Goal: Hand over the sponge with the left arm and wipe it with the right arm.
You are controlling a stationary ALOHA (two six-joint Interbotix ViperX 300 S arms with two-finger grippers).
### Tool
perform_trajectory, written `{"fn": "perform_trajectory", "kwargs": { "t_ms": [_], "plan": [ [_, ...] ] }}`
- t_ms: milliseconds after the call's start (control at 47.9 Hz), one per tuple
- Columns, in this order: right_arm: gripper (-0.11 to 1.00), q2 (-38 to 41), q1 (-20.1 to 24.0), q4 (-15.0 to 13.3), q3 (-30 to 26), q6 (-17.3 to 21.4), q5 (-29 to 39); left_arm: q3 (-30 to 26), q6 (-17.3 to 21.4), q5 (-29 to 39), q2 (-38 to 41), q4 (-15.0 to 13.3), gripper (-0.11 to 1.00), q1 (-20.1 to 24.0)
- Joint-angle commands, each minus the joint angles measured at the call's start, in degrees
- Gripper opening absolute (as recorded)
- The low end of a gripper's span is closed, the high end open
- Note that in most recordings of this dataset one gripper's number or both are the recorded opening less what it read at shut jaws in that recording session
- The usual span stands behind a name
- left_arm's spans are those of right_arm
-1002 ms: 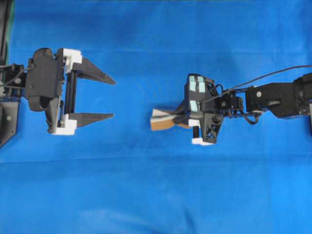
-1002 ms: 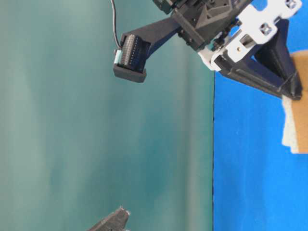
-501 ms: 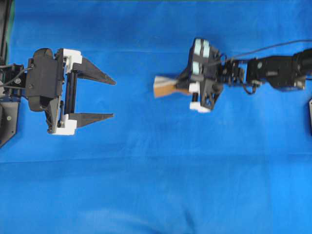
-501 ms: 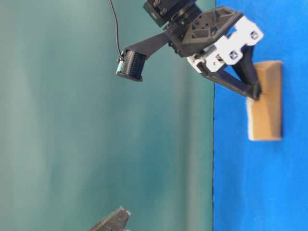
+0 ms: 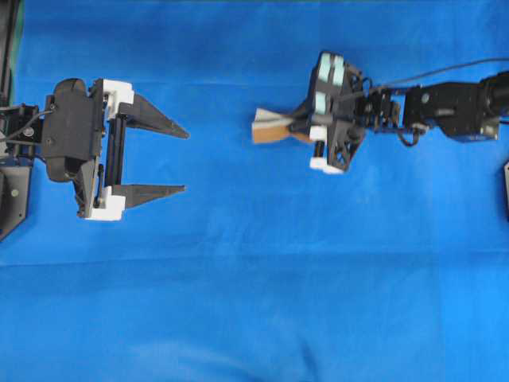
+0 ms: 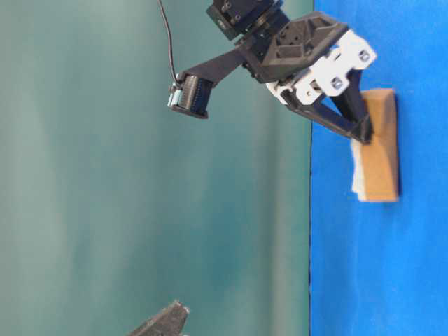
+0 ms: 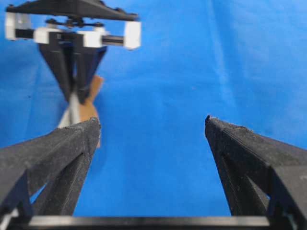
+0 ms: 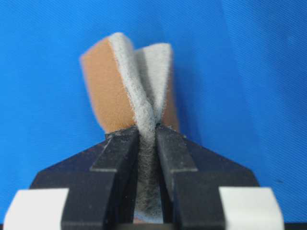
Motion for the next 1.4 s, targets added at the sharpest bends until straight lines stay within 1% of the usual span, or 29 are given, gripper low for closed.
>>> {"fn": "perform_trajectory", "kwargs": {
  "t_ms": [0, 84, 167, 313, 418, 543, 668, 752, 1002, 1127, 1211, 1253, 1378],
  "plan": [
    [0.16, -0.62, 4.04, 0.79, 0.0, 0.79, -0.35, -0.53, 0.09, -0.53, -0.35, -0.09, 0.9, -0.18],
    [0.17, -0.62, 8.26, 2.2, 0.35, 2.11, -0.35, -0.62, 0.18, -0.53, -0.35, 0.0, 0.9, -0.18],
    [0.16, -0.62, 12.3, 2.99, 0.26, 3.25, -0.26, -0.53, 0.35, -0.53, -0.35, 0.0, 0.9, -0.18],
    [0.16, -0.62, 17.67, 3.25, -0.35, 5.1, -0.18, -0.62, 0.53, -0.53, -0.35, -0.09, 0.9, -0.18],
    [0.16, -0.62, 19.78, 3.43, -0.79, 6.42, 0.18, -0.62, 0.53, -0.53, -0.35, -0.09, 0.9, -0.18],
    [0.16, -0.62, 19.78, 3.43, -0.88, 6.59, 0.88, -0.53, 0.53, -0.53, -0.18, -0.09, 0.9, -0.18],
    [0.16, -0.62, 17.75, 3.16, -0.7, 5.89, 1.05, -0.53, 0.35, -0.53, -0.35, -0.09, 0.9, -0.18],
    [0.16, -0.7, 15.21, 2.37, -0.53, 5.36, 1.49, -0.53, 0.35, -0.53, -0.35, -0.09, 0.9, -0.18],
    [0.16, -1.05, 3.87, -0.88, -0.79, 1.76, 2.11, -0.53, 0.26, -0.53, -0.35, -0.09, 0.9, -0.18],
    [0.16, -1.05, -0.53, -1.23, -1.05, -0.35, 2.11, -0.35, -0.09, -0.53, -0.35, -0.09, 0.9, -0.18],
    [0.16, -1.05, -2.64, -1.23, -1.23, -1.41, 1.93, -0.26, 0.0, -0.62, -0.18, -0.09, 0.9, -0.18],
    [0.16, -1.05, -3.16, -1.23, -1.23, -2.2, 1.85, -0.26, 0.0, -0.53, -0.18, 0.0, 0.9, -0.18],
    [0.16, -1.05, -4.22, -1.32, -1.23, -2.72, 1.32, -0.26, 0.09, -0.62, -0.35, -0.09, 0.9, -0.18]
  ]
}}
